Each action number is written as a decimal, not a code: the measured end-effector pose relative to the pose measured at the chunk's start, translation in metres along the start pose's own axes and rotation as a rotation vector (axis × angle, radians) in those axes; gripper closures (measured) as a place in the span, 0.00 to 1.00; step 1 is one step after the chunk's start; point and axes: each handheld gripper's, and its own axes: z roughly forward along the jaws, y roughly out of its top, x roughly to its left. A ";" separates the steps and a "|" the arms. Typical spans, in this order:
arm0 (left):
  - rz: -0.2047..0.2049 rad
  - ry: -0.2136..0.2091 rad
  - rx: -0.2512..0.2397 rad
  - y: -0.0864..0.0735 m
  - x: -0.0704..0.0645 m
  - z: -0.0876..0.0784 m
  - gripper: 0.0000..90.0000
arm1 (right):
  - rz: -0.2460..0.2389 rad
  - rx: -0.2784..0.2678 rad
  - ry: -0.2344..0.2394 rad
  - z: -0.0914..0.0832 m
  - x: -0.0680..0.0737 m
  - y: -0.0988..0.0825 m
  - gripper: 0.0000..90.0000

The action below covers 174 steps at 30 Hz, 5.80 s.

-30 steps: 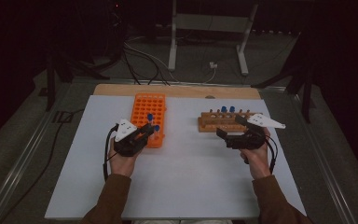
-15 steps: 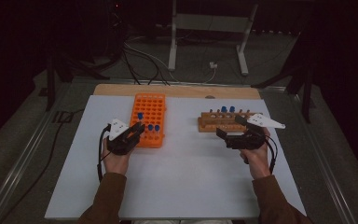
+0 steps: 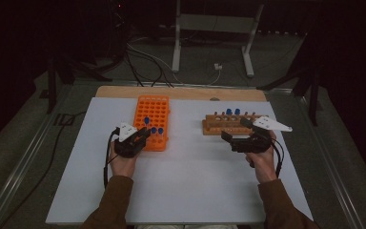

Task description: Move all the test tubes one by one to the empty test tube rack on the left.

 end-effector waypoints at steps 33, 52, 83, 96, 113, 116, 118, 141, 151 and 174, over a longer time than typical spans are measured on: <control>-0.007 -0.006 0.075 -0.014 0.001 -0.011 0.68 | 0.009 0.008 -0.005 0.002 -0.005 -0.003 0.00; -0.074 0.053 -0.039 -0.011 0.015 -0.071 0.01 | 0.004 0.033 -0.102 -0.001 -0.026 0.001 0.06; -0.123 0.117 -0.027 -0.027 0.021 -0.075 0.01 | -0.009 0.171 -0.274 0.061 -0.072 -0.009 0.83; -0.123 0.111 -0.017 -0.028 0.020 -0.071 0.01 | 0.006 0.165 -0.290 0.064 -0.071 -0.014 0.84; -0.118 0.107 -0.010 -0.028 0.019 -0.069 0.01 | -0.008 0.091 -0.293 0.045 -0.063 0.003 0.85; -0.119 0.108 -0.011 -0.028 0.019 -0.069 0.01 | -0.019 0.065 -0.291 0.037 -0.060 0.012 0.85; -0.121 0.109 -0.012 -0.028 0.019 -0.069 0.01 | -0.031 0.044 -0.289 0.032 -0.057 0.018 0.85; 0.007 0.029 -0.074 0.013 -0.021 -0.062 0.01 | -0.046 0.029 -0.129 0.012 -0.020 0.007 0.85; 0.069 -0.023 -0.086 0.029 -0.053 -0.039 0.05 | -0.079 0.058 -0.047 0.024 0.004 -0.001 0.85; 0.139 -0.181 0.011 0.036 -0.119 0.030 0.26 | -0.090 0.092 0.064 0.043 0.042 -0.004 0.85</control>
